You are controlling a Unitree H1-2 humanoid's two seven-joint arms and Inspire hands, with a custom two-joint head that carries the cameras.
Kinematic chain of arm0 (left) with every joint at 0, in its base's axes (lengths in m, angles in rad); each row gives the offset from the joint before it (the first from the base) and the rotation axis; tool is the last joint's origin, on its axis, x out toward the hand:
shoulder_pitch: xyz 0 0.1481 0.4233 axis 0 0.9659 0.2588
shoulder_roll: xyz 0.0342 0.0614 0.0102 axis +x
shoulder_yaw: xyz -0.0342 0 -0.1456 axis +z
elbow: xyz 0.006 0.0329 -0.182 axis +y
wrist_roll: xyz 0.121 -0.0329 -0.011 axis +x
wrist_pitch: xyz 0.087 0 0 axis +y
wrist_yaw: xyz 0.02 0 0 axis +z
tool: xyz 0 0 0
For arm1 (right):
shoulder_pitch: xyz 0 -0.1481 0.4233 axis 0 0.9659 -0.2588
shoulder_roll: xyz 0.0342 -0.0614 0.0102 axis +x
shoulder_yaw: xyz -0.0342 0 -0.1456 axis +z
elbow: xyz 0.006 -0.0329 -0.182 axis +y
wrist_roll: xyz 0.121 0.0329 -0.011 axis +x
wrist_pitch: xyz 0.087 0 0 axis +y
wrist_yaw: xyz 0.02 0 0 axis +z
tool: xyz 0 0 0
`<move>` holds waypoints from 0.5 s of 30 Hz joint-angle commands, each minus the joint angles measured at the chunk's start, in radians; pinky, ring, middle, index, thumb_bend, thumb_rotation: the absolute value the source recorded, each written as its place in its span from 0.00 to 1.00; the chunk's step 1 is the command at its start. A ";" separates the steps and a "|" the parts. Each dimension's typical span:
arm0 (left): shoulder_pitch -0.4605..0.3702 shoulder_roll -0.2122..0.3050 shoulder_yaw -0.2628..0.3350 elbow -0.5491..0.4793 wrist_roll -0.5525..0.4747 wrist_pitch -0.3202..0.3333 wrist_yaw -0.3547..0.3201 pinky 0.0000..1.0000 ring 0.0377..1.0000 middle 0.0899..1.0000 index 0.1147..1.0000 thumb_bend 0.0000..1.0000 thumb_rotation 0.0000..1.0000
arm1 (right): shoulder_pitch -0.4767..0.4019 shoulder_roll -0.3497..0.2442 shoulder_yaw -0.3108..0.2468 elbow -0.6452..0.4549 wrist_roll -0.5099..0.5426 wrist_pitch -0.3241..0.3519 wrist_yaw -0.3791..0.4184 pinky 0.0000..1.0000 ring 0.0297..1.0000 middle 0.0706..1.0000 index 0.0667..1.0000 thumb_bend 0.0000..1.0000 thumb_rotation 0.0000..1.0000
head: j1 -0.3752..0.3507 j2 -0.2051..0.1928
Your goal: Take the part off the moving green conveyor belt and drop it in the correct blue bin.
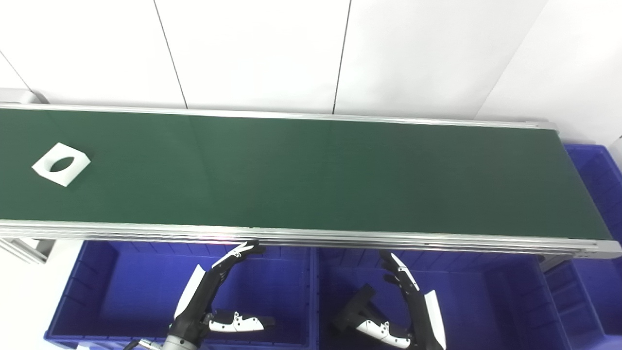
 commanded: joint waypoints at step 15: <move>0.000 -0.035 -0.093 0.013 0.090 -0.034 0.122 0.85 0.87 0.86 0.73 0.90 0.16 | 0.016 -0.096 0.020 -0.027 0.106 -0.055 0.002 0.80 0.85 0.87 0.85 0.85 0.27 | 0.266 -0.133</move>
